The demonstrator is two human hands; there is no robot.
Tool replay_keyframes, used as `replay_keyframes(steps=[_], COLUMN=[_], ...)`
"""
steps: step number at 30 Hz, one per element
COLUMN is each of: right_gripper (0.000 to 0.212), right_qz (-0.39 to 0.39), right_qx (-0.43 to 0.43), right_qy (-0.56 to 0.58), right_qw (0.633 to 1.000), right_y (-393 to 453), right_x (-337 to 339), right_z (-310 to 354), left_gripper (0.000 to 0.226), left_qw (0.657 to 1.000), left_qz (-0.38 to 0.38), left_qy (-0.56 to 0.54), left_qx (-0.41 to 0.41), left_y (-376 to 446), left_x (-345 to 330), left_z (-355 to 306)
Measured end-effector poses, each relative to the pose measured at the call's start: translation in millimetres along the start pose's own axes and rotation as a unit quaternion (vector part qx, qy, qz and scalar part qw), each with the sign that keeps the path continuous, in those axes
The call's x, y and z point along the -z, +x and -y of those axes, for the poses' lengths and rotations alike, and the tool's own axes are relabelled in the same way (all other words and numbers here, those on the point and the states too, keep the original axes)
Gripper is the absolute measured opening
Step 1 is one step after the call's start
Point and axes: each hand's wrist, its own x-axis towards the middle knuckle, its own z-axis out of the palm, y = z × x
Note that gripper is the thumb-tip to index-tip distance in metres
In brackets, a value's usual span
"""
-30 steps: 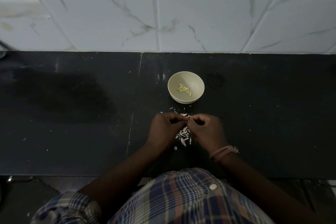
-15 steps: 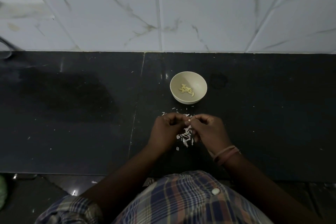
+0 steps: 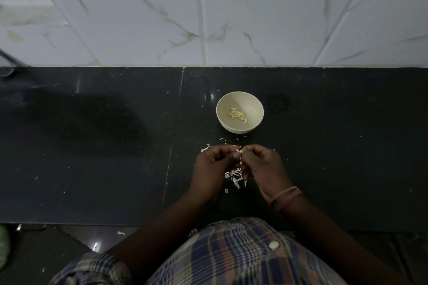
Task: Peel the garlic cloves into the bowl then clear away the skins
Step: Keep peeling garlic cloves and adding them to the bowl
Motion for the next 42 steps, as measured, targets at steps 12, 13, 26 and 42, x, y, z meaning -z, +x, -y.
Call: replay_keyframes(steps=[12,13,26,42], right_gripper=[0.02,0.019,0.016,0.012], right_qz=[-0.013,-0.02,0.009,-0.034], right_qx=[-0.01,-0.011,0.256,0.135], right_qy=[0.025,0.024,-0.241,-0.18], right_qw=[1.0,0.999,0.936,0.974], right_y=[3.4,3.3,8.4,10.8], right_x=[4.0,5.9,11.0,4.7], right_z=[-6.5,-5.8,-5.4,-5.2], left_gripper=[0.023,0.024,0.032,0.011], left_qw=[0.94,0.939,0.962,0.935], left_qz=[-0.013,-0.016,-0.035,-0.073], left_qy=[-0.312,-0.314,-0.251,-0.314], left_qx=[0.136,0.138,0.1,0.145], left_y=[10.6,11.0,13.4,14.7], left_x=[-3.0,-2.2,4.4,-0.7], left_z=[6.1,6.6,13.3,3.9])
